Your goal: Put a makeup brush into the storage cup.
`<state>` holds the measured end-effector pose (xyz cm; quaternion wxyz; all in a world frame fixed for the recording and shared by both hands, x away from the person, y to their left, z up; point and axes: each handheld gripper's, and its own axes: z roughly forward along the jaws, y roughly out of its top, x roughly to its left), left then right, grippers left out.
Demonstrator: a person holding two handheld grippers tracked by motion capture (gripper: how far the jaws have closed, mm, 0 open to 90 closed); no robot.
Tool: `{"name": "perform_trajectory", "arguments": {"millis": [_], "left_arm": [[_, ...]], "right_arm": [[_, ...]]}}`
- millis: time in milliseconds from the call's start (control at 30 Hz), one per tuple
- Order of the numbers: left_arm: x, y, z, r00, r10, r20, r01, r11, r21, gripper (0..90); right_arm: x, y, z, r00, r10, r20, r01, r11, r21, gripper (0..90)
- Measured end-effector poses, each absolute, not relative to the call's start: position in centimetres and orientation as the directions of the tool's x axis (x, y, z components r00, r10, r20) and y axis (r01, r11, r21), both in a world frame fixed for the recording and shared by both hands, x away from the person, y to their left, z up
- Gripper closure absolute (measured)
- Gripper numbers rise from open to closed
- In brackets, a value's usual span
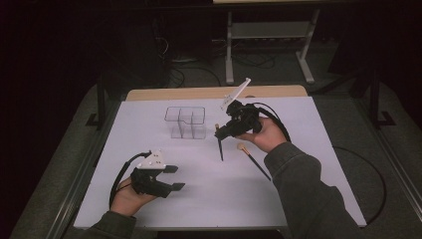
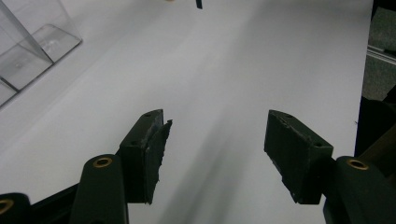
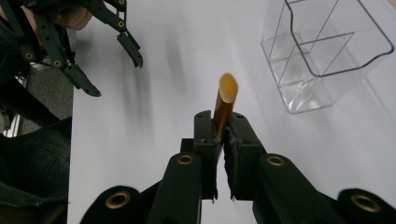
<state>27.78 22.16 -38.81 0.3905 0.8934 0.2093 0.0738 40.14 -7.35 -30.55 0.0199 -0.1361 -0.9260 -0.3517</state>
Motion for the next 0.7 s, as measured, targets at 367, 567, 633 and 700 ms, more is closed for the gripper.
{"name": "perform_trajectory", "arguments": {"millis": [367, 567, 633, 700], "left_arm": [[27.6, 22.9, -38.5, 0.891, 0.452, -0.038, 0.327, -0.583, 0.743, 36.9], [27.6, 23.0, -38.6, 0.892, 0.45, -0.038, 0.328, -0.587, 0.74, 36.7], [27.6, 23.1, -38.6, 0.891, 0.452, -0.036, 0.328, -0.588, 0.739, 36.4], [27.6, 23.1, -38.5, 0.889, 0.457, -0.036, 0.33, -0.583, 0.742, 35.8]], "right_arm": [[41.4, -6.0, -29.7, -0.966, 0.228, 0.121, 0.251, 0.722, 0.644, 83.2], [41.9, -5.4, -29.2, -0.966, 0.231, 0.118, 0.251, 0.724, 0.643, 83.2], [42.0, -5.2, -29.1, -0.967, 0.23, 0.113, 0.248, 0.726, 0.642, 83.2], [42.2, -5.0, -29.0, -0.967, 0.228, 0.115, 0.248, 0.726, 0.641, 83.2]]}}
